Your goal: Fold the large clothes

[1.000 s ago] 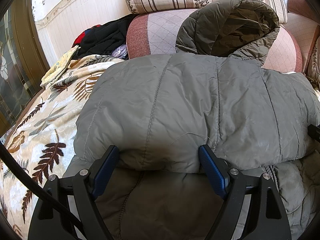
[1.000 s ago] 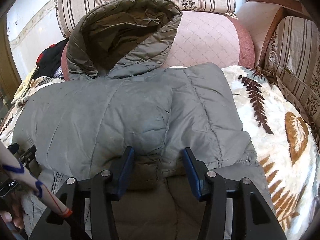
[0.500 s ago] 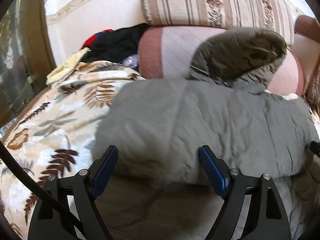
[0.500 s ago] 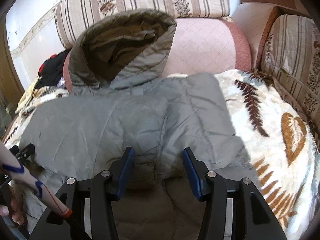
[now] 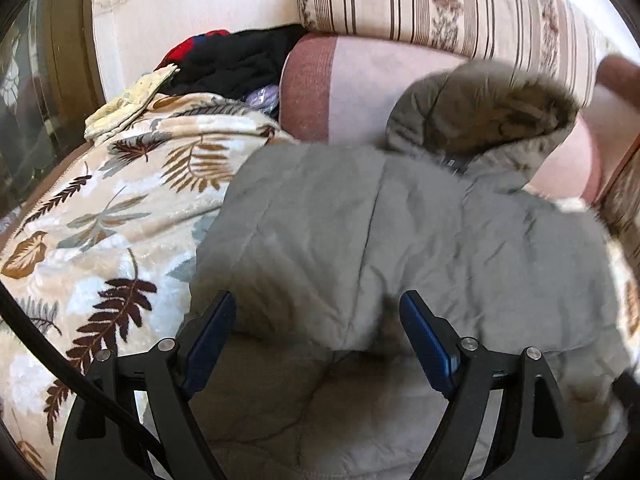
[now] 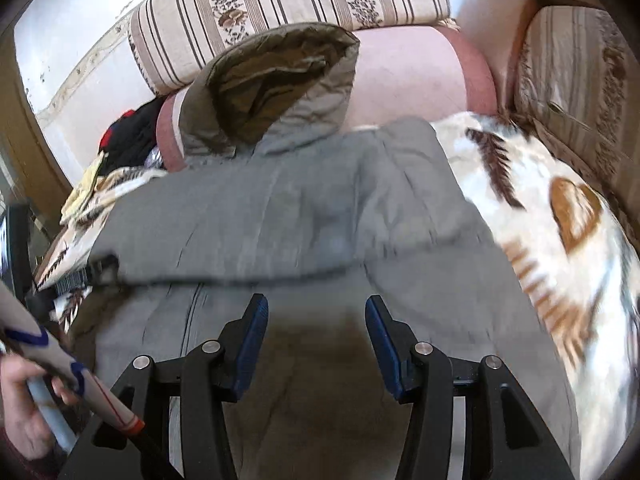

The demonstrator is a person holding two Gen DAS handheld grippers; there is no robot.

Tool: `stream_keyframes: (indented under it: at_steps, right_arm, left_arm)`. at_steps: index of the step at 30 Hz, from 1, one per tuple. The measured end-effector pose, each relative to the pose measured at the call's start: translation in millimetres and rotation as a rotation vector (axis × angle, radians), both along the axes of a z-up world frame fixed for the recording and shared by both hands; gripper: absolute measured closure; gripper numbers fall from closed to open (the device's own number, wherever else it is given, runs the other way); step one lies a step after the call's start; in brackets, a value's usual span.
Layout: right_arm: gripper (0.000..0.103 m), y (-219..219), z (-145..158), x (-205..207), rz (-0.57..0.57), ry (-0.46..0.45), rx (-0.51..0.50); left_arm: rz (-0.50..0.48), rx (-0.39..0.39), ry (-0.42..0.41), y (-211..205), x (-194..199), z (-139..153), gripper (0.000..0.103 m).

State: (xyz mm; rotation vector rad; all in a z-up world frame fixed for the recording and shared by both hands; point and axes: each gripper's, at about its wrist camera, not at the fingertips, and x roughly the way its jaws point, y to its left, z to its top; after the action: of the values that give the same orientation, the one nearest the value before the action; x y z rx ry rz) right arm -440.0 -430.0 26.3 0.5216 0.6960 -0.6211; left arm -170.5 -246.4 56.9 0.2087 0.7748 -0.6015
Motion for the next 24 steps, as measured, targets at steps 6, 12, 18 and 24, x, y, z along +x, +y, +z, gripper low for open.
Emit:
stream_keyframes:
  at_steps: [6, 12, 18, 24]
  right_arm:
    - [0.048, 25.3, 43.5, -19.9, -0.034, 0.035, -0.027]
    - [0.046, 46.2, 120.1, -13.0, -0.021, -0.019, -0.030]
    - [0.044, 51.9, 186.7, 11.5, 0.008, -0.081, -0.030]
    - [0.044, 35.5, 211.6, 44.1, -0.002, -0.060, -0.054]
  left_arm:
    - [-0.004, -0.079, -0.030, 21.8, -4.9, 36.8, 0.020]
    - [-0.040, -0.139, -0.001, 34.7, -9.5, 54.1, 0.020]
    - [-0.046, -0.154, -0.008, 39.7, -10.2, 59.3, 0.020]
    - [-0.065, -0.125, 0.023, 28.4, -8.6, 44.5, 0.020]
